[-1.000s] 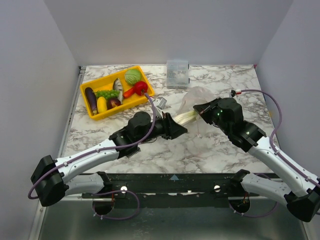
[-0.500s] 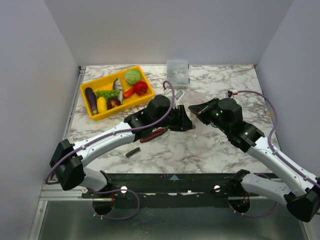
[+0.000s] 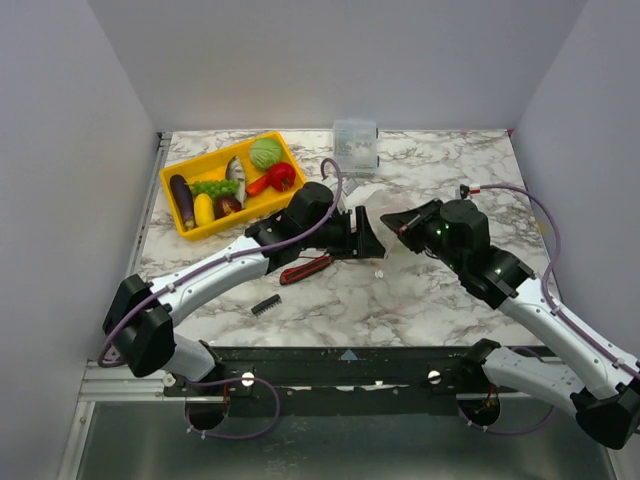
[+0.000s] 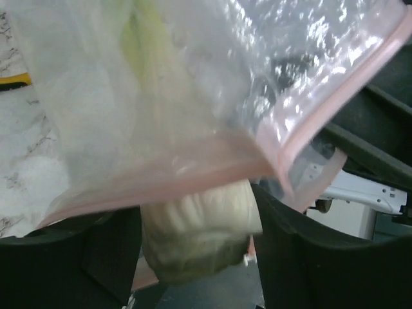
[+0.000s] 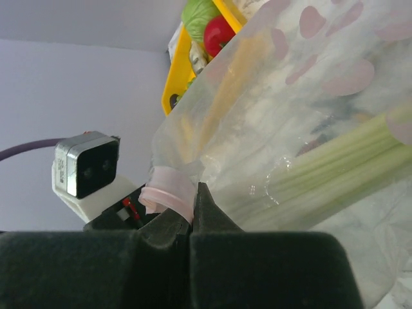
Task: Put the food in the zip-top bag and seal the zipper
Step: Place the fake vegetable in the zipper food storage bag.
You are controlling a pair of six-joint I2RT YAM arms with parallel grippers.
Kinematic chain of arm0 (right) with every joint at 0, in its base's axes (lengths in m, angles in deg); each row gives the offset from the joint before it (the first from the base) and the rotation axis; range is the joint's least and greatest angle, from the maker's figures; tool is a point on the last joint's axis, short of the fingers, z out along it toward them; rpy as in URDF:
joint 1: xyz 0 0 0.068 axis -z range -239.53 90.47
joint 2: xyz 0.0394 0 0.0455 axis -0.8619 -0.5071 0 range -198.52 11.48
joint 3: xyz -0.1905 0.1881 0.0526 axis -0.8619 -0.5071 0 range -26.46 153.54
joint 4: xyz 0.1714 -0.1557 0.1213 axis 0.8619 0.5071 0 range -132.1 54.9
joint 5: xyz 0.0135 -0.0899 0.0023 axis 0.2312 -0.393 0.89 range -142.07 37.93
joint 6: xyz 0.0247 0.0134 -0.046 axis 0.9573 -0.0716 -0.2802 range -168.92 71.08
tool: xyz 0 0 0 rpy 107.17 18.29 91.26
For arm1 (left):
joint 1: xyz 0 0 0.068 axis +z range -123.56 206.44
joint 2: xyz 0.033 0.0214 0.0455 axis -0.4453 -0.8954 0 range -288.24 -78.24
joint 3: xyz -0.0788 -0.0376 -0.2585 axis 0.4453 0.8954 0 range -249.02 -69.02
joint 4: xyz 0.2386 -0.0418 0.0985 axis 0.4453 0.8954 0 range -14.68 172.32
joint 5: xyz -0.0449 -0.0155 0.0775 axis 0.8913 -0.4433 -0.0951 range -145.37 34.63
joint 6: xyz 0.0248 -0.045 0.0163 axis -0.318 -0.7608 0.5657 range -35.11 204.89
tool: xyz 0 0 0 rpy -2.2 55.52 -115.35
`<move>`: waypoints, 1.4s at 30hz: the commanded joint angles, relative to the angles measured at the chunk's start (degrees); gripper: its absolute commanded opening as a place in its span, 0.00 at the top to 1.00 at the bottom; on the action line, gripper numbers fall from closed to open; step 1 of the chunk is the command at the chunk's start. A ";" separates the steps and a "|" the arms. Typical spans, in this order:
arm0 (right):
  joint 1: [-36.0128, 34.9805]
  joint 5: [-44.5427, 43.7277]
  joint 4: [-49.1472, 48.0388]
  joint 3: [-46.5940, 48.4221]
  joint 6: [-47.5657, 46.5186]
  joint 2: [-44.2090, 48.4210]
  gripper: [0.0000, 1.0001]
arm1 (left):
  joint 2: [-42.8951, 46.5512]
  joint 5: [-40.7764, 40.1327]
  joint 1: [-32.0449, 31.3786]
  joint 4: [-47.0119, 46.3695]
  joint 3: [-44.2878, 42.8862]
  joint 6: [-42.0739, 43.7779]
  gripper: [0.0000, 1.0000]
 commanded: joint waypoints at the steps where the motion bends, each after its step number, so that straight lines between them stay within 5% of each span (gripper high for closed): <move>1: -0.39 -4.33 4.59 1.61 1.12 1.24 1.00 | 8.91 -0.43 0.56 -5.58 4.80 0.97 0.33; 5: -0.39 -5.59 6.14 2.82 1.42 1.03 1.00 | 13.61 -0.25 0.70 -4.82 7.56 5.30 0.09; 10: -0.39 -5.01 6.13 3.01 1.48 0.30 1.00 | 18.40 -1.57 0.96 -2.33 9.13 9.34 0.09; 19: -0.39 -4.58 5.72 2.85 1.25 0.69 1.00 | 29.06 -10.44 1.80 -3.23 16.53 11.70 0.44; 24: -0.39 -4.29 5.38 2.48 1.23 0.57 1.00 | 26.00 -8.81 1.92 -3.24 17.31 8.94 0.45; 29: -0.39 -4.72 5.15 2.53 0.78 0.97 1.00 | 22.79 -5.90 1.85 -7.24 20.52 3.99 0.68; 42: -0.39 -4.89 5.49 2.22 0.04 1.26 1.00 | 20.89 -1.11 -0.17 -16.29 24.67 -0.23 0.60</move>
